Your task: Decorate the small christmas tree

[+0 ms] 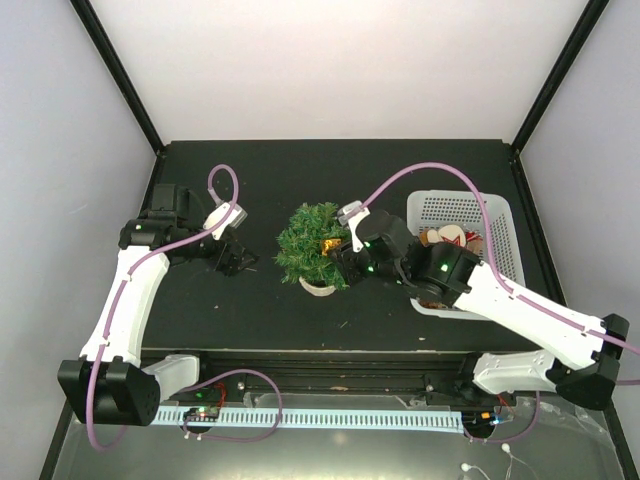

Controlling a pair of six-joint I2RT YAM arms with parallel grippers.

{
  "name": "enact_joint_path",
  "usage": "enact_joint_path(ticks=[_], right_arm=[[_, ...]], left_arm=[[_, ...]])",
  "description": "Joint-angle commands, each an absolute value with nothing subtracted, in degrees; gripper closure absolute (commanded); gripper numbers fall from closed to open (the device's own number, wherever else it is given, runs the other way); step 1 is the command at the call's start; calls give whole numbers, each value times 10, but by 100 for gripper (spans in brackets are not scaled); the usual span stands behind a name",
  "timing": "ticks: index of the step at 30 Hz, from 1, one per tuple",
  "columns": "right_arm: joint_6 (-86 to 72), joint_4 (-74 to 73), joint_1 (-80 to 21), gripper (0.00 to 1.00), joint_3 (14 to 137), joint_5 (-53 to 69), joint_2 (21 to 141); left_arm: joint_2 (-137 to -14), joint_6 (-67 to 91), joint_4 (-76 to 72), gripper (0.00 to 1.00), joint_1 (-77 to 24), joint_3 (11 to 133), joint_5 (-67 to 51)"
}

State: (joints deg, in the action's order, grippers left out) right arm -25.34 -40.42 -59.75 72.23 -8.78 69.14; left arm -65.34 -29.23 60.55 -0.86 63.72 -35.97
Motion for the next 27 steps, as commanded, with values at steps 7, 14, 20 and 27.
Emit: enact_joint_path(ticks=[7,14,20,27], right_arm=[[-231,-361,-602,67,742,-84,745],[-243,-345,-601,68,715,-94,752],[-251,-339,-601,69,704,-97,766],[-255,-338,-601,70,707,-101,779]], left_arm=[[-644,-286,599,1,-11,639,-356],[-644,-287,599,1,-11,635,-357],[-642,-285,597,1,-11,632,-355],[-638,-283,595,1,-11,625,-354]])
